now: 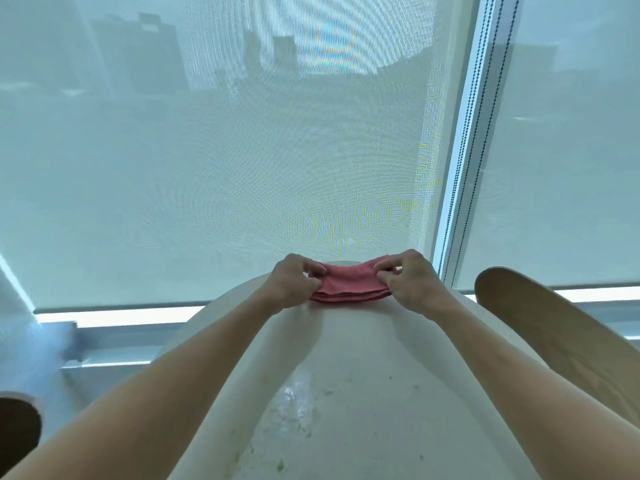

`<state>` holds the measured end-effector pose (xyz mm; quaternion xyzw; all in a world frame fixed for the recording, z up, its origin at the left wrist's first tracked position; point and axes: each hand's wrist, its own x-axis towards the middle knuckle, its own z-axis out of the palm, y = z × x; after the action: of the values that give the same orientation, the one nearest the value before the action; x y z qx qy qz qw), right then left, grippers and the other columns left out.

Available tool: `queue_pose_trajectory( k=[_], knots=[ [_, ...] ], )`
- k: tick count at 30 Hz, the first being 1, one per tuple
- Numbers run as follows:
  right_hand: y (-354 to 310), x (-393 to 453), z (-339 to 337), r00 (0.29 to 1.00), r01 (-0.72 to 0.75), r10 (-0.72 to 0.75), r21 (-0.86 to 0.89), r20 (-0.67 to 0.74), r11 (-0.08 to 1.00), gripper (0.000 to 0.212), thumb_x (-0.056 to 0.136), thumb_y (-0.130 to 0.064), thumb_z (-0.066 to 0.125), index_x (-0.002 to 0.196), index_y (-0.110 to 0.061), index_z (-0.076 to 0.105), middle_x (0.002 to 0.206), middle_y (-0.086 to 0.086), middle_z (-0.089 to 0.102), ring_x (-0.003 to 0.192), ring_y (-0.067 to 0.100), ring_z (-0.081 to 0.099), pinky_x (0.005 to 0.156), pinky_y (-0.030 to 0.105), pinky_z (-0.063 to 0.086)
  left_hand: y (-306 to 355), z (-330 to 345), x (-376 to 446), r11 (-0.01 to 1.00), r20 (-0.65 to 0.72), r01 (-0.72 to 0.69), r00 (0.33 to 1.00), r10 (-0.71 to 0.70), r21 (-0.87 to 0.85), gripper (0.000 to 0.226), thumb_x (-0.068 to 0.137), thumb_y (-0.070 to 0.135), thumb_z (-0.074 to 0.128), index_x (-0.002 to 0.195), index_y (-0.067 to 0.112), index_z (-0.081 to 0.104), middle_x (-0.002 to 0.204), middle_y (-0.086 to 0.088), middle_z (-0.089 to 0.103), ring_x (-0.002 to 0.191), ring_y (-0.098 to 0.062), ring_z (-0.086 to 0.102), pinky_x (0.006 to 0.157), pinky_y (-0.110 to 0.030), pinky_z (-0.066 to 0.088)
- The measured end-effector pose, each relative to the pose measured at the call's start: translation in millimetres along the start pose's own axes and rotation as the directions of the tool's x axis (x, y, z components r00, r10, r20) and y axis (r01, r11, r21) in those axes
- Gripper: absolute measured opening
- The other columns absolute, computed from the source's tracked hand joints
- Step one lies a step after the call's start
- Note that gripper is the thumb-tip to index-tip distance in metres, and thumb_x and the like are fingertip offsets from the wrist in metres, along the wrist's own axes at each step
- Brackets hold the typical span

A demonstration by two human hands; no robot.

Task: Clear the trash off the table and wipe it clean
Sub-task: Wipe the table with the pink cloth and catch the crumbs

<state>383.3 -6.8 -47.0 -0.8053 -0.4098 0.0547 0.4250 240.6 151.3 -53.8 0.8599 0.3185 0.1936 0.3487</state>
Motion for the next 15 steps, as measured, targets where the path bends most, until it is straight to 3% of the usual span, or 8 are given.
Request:
queue_pose_trajectory(
  k=[1, 3, 6, 8, 11, 15],
  knots=[
    [6, 2, 2, 0.999, -0.013, 0.014, -0.012, 0.032, 1.000, 0.017, 0.090, -0.002, 0.060, 0.089, -0.001, 0.077, 0.082, -0.018, 0.066, 0.088, 0.017, 0.063, 0.075, 0.021, 0.045, -3, 4, 3, 1.000, -0.007, -0.003, 1.000, 0.003, 0.021, 0.029, 0.084, 0.009, 0.063, 0.109, 0.018, 0.074, 0.106, 0.004, 0.070, 0.091, -0.014, 0.064, 0.077, -0.017, 0.045],
    [15, 6, 5, 0.995, -0.035, 0.040, -0.066, 0.087, 0.997, 0.016, 0.091, -0.008, 0.062, 0.092, -0.010, 0.077, 0.092, -0.014, 0.065, 0.090, 0.010, 0.057, 0.074, 0.014, 0.038, -7, 8, 5, 0.999, -0.028, -0.015, 0.999, 0.016, 0.052, 0.026, 0.084, 0.012, 0.064, 0.105, 0.020, 0.076, 0.109, 0.006, 0.071, 0.088, -0.013, 0.064, 0.079, -0.017, 0.045],
    [23, 14, 10, 0.994, -0.017, 0.043, -0.250, 0.100, 0.968, 0.013, 0.088, -0.030, 0.069, 0.099, -0.027, 0.074, 0.117, 0.001, 0.051, 0.112, 0.019, 0.049, 0.098, 0.026, 0.038, -9, 8, 2, 0.991, -0.049, -0.063, 0.996, 0.069, 0.115, 0.016, 0.087, 0.017, 0.064, 0.098, 0.020, 0.076, 0.097, 0.010, 0.067, 0.079, -0.012, 0.062, 0.077, -0.017, 0.042],
    [18, 14, 12, 0.991, 0.085, -0.045, -0.321, 0.129, 0.943, 0.027, 0.084, -0.043, 0.071, 0.110, -0.035, 0.071, 0.133, 0.003, 0.041, 0.131, 0.021, 0.036, 0.113, 0.035, 0.028, -12, 5, -4, 0.985, -0.073, -0.096, 0.991, 0.108, 0.144, 0.013, 0.089, 0.023, 0.064, 0.098, 0.022, 0.074, 0.090, 0.011, 0.059, 0.080, -0.012, 0.060, 0.078, -0.021, 0.041],
    [7, 14, 16, 0.933, 0.283, -0.187, -0.306, 0.307, 0.909, 0.045, 0.083, -0.051, 0.071, 0.127, -0.044, 0.061, 0.154, -0.004, 0.029, 0.146, 0.015, 0.020, 0.118, 0.035, 0.013, -24, -5, -16, 0.974, -0.085, -0.104, 0.989, 0.123, 0.202, 0.018, 0.092, 0.030, 0.061, 0.106, 0.026, 0.072, 0.097, 0.008, 0.056, 0.091, -0.012, 0.055, 0.084, -0.026, 0.040],
    [7, 21, 26, 0.874, 0.306, -0.144, -0.295, 0.463, 0.905, 0.055, 0.086, -0.056, 0.065, 0.138, -0.050, 0.048, 0.156, -0.014, 0.034, 0.144, 0.014, 0.030, 0.118, 0.033, 0.016, -43, -26, -40, 0.971, -0.076, -0.084, 0.992, 0.103, 0.225, 0.018, 0.094, 0.027, 0.059, 0.106, 0.027, 0.072, 0.110, 0.006, 0.065, 0.102, -0.013, 0.055, 0.097, -0.032, 0.042]
  ],
)
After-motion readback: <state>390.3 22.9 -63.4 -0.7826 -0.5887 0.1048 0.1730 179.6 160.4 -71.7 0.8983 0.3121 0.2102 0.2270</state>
